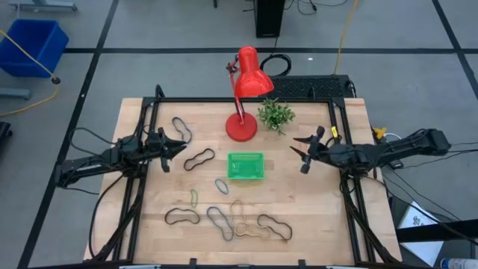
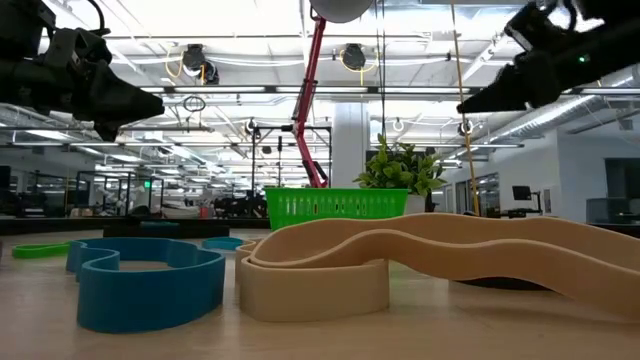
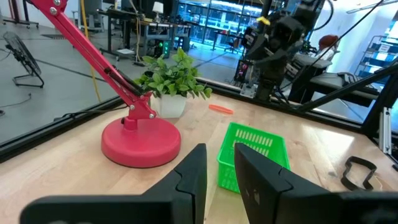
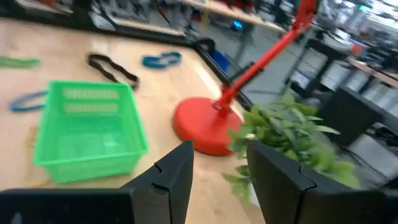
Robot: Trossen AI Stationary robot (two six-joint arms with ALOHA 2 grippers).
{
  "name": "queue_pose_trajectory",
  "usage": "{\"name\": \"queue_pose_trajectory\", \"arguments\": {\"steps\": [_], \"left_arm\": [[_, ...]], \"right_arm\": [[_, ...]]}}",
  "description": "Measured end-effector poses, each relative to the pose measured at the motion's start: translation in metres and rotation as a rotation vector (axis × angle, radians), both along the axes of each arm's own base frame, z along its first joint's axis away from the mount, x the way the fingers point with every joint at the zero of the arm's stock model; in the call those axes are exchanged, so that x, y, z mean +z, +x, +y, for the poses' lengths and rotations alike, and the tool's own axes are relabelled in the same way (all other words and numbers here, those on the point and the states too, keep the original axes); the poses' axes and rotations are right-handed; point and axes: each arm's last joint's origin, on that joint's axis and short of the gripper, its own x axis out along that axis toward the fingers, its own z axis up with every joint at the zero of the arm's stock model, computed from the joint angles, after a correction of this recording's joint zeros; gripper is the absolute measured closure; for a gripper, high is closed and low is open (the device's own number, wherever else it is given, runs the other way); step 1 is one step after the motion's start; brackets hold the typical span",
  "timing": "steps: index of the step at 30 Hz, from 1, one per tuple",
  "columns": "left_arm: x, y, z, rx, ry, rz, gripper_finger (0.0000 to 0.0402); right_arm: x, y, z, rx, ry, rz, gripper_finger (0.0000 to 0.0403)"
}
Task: Pick and place rubber bands into bin
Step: Put the orange rubber band into the green bin
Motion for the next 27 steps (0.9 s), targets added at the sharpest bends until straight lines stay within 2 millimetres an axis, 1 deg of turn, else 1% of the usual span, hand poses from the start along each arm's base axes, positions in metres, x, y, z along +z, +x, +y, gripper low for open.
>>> {"name": "queue_pose_trajectory", "arguments": {"steps": [1, 3, 6, 12, 16, 18, 22, 27], "left_arm": [[0.000, 0.000, 0.000, 0.000, 0.000, 0.000, 0.0314], [0.000, 0.000, 0.000, 0.000, 0.001, -0.003, 0.0314], [0.000, 0.000, 0.000, 0.000, 0.001, -0.004, 0.0314], [0.000, 0.000, 0.000, 0.000, 0.001, -0.006, 0.0314], [0.001, 0.000, 0.000, 0.000, 0.001, -0.007, 0.0314], [0.001, 0.000, 0.000, 0.000, 0.001, -0.007, 0.0314], [0.001, 0.000, 0.000, 0.000, 0.002, -0.008, 0.0314], [0.001, 0.000, 0.000, 0.000, 0.002, -0.008, 0.0314]], "right_arm": [[0.003, 0.003, 0.000, -0.023, -0.001, 0.025, 0.0259], [0.016, 0.010, 0.000, -0.078, 0.045, 0.014, 0.0259], [0.034, 0.016, 0.000, -0.157, 0.196, -0.030, 0.0259], [0.047, 0.015, -0.001, -0.300, 0.418, 0.062, 0.0259], [0.040, 0.014, -0.004, -0.367, 0.633, 0.101, 0.0259], [0.034, 0.014, -0.006, -0.400, 0.700, 0.150, 0.0259], [0.020, 0.013, -0.012, -0.482, 0.680, 0.300, 0.0259], [0.005, 0.020, -0.025, -0.594, 0.676, 0.373, 0.0259]]}}
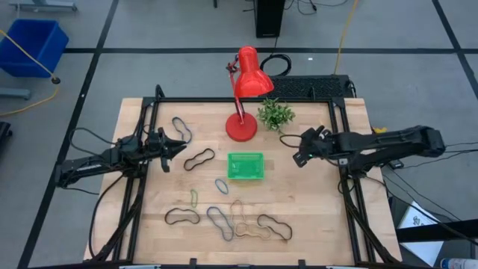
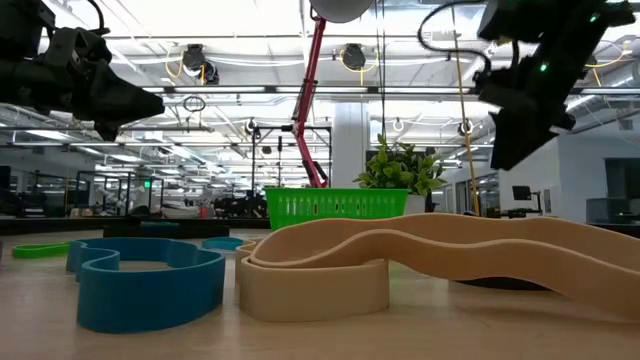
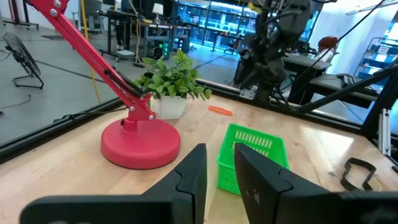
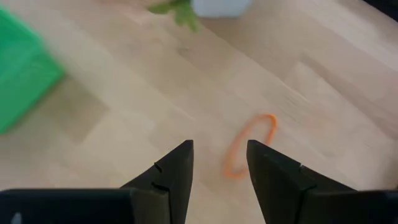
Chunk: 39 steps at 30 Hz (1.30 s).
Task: Pick and place rubber bands into bin
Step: Put the orange rubber band into the green bin
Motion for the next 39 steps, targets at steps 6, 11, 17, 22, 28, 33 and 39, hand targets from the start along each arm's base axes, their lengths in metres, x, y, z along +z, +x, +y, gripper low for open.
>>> {"name": "queue_pose_trajectory", "arguments": {"steps": [6, 11, 17, 22, 28, 33, 39], "left_arm": [[0.000, 0.000, 0.000, 0.000, 0.000, -0.001, 0.0314], [0.000, 0.000, 0.000, 0.000, 0.000, -0.001, 0.0314], [0.000, 0.000, 0.000, 0.000, 0.000, -0.001, 0.0314], [0.000, 0.000, 0.000, 0.000, 0.000, -0.001, 0.0314], [0.000, 0.000, 0.000, 0.000, -0.001, 0.000, 0.0314], [0.000, 0.000, 0.000, 0.000, -0.001, 0.000, 0.0314], [0.000, 0.000, 0.000, 0.000, -0.001, 0.000, 0.0314]], "right_arm": [[-0.019, 0.007, -0.017, -0.144, 0.095, 0.067, 0.0259], [-0.031, 0.013, -0.030, -0.228, 0.148, 0.098, 0.0259], [-0.044, 0.024, -0.040, -0.189, 0.150, 0.120, 0.0259], [-0.055, 0.027, -0.046, -0.232, 0.164, 0.149, 0.0259], [-0.067, 0.028, -0.051, -0.264, 0.227, 0.193, 0.0259], [-0.076, 0.030, -0.054, -0.277, 0.283, 0.215, 0.0259], [-0.092, 0.018, -0.053, -0.290, 0.344, 0.238, 0.0274]]}}
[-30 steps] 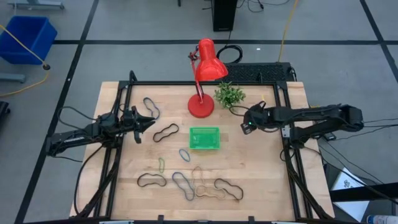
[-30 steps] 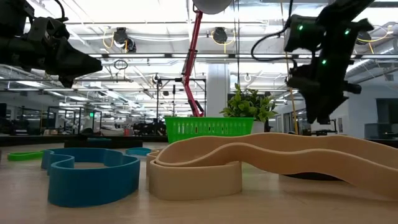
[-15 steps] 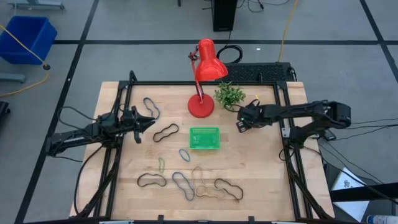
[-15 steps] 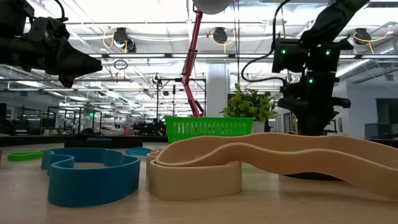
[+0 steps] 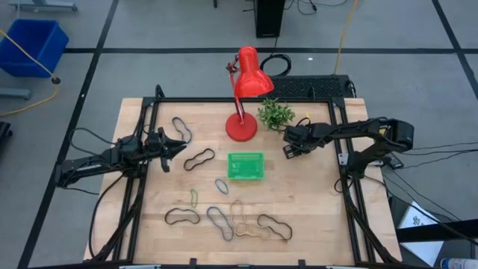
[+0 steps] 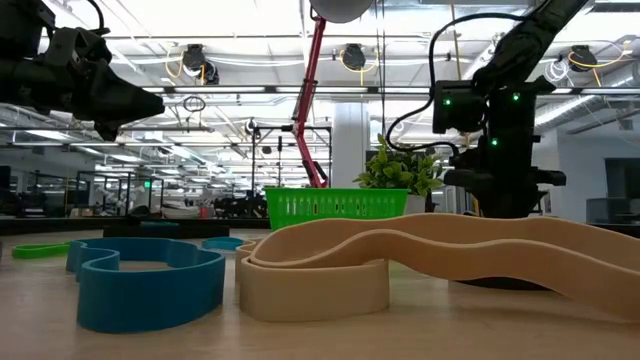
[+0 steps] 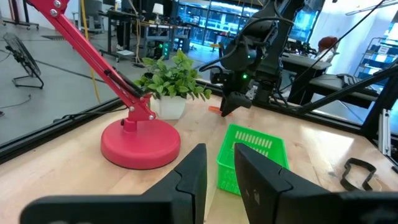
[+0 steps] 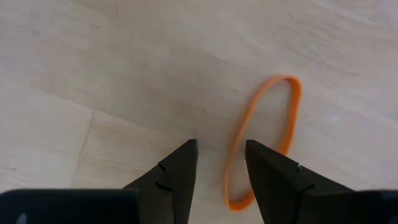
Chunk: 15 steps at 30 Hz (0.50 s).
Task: Pick and place rubber bands into bin
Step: Put the orange rubber band into the green bin
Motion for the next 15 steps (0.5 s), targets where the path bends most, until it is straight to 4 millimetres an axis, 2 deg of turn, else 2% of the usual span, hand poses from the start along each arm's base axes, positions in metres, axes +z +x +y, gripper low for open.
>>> {"name": "queue_pose_trajectory", "arguments": {"steps": [10, 15], "left_arm": [[0.000, 0.000, 0.000, 0.000, 0.000, 0.000, 0.0314], [0.000, 0.000, 0.000, 0.000, 0.000, 0.000, 0.0314]], "right_arm": [[-0.012, -0.014, 0.005, -0.020, 0.020, 0.023, 0.0392], [-0.009, -0.012, 0.008, 0.018, 0.006, -0.018, 0.0400]]}}
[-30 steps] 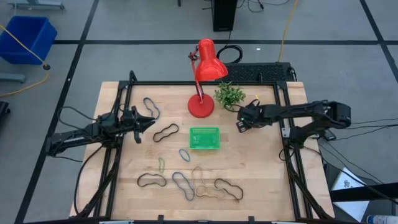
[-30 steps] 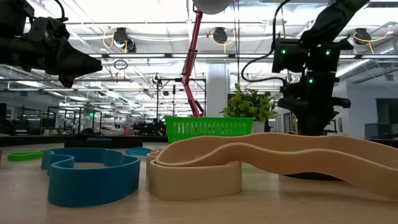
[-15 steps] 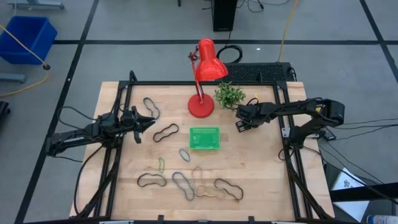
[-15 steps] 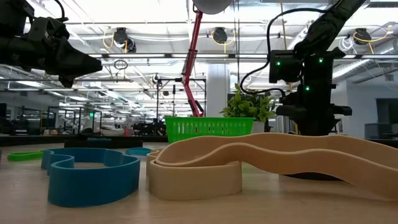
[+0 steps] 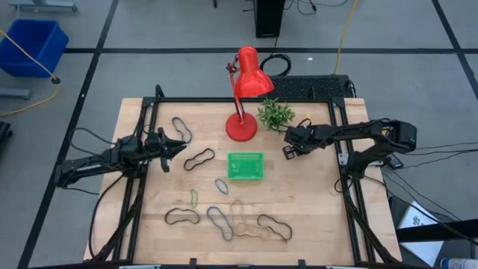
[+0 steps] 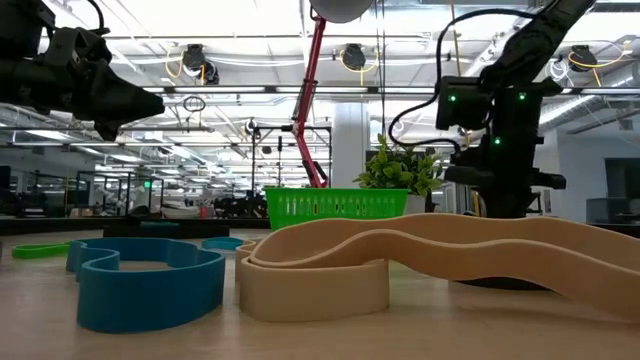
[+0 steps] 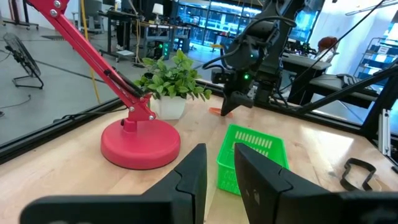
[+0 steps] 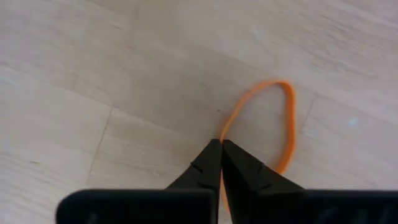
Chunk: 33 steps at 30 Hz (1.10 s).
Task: Pick and place rubber bands into bin
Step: Put the orange rubber band into the green bin
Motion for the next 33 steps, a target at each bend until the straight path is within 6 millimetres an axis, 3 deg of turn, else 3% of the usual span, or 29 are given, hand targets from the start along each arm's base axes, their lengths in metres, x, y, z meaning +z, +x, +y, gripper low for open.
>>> {"name": "queue_pose_trajectory", "arguments": {"steps": [7, 14, 23, 26, 33], "left_arm": [[0.000, 0.000, 0.000, 0.000, 0.000, -0.001, 0.0314], [0.000, 0.000, 0.000, 0.000, 0.000, 0.000, 0.0314], [0.000, 0.000, 0.000, 0.000, 0.000, -0.001, 0.0314], [0.000, 0.000, 0.000, 0.000, 0.000, 0.000, 0.0314], [0.000, 0.000, 0.000, 0.000, 0.001, -0.001, 0.0314]], "right_arm": [[0.032, 0.004, 0.011, 0.046, -0.030, -0.252, 0.0402], [0.082, 0.018, 0.023, 0.150, -0.172, -0.705, 0.0402], [0.160, 0.039, 0.048, 0.507, -0.574, -1.383, 0.0403], [0.172, 0.042, 0.056, 0.610, -0.681, -1.441, 0.0403], [0.195, 0.068, 0.073, 0.815, -0.700, -1.283, 0.0403]]}}
